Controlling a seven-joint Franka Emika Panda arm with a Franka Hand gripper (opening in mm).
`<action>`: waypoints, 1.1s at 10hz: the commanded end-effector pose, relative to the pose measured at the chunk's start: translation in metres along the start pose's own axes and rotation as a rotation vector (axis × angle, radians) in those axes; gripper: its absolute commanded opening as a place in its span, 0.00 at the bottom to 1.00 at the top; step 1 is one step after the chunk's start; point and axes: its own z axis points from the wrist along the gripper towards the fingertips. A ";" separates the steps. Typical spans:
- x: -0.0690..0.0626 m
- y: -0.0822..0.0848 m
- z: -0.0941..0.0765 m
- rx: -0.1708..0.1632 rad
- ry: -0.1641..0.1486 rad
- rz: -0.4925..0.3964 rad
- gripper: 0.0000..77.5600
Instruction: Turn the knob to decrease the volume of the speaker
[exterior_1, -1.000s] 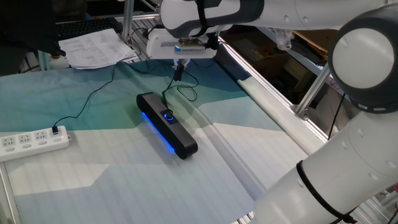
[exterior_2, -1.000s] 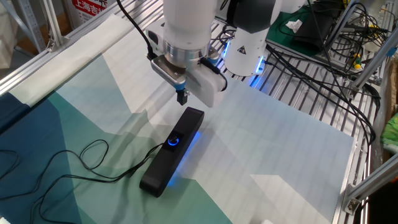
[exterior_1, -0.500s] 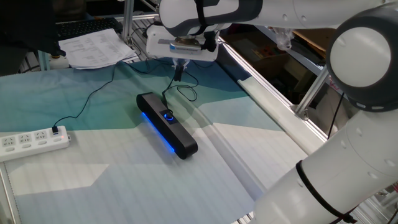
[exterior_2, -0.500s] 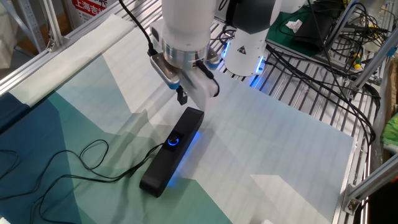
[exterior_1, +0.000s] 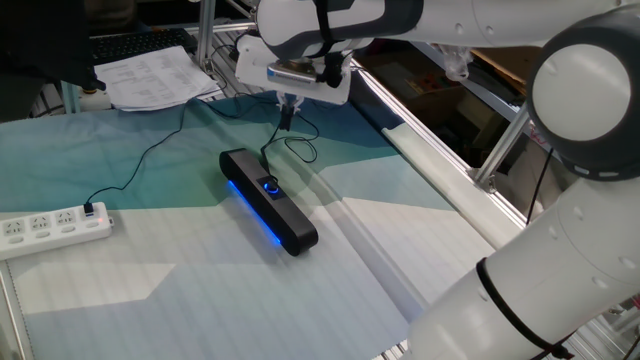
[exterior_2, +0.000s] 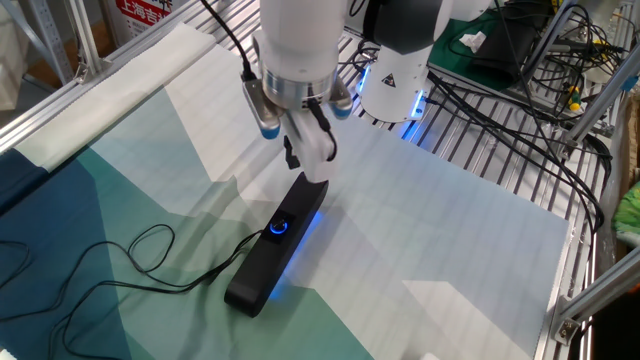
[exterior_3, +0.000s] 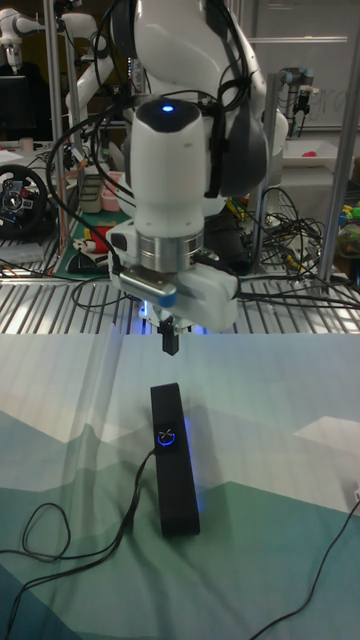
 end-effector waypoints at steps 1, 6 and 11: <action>-0.001 0.001 -0.001 -0.033 -0.022 0.317 0.00; -0.001 0.001 -0.001 -0.046 -0.034 0.468 0.00; -0.001 0.000 0.001 -0.074 -0.048 0.613 0.00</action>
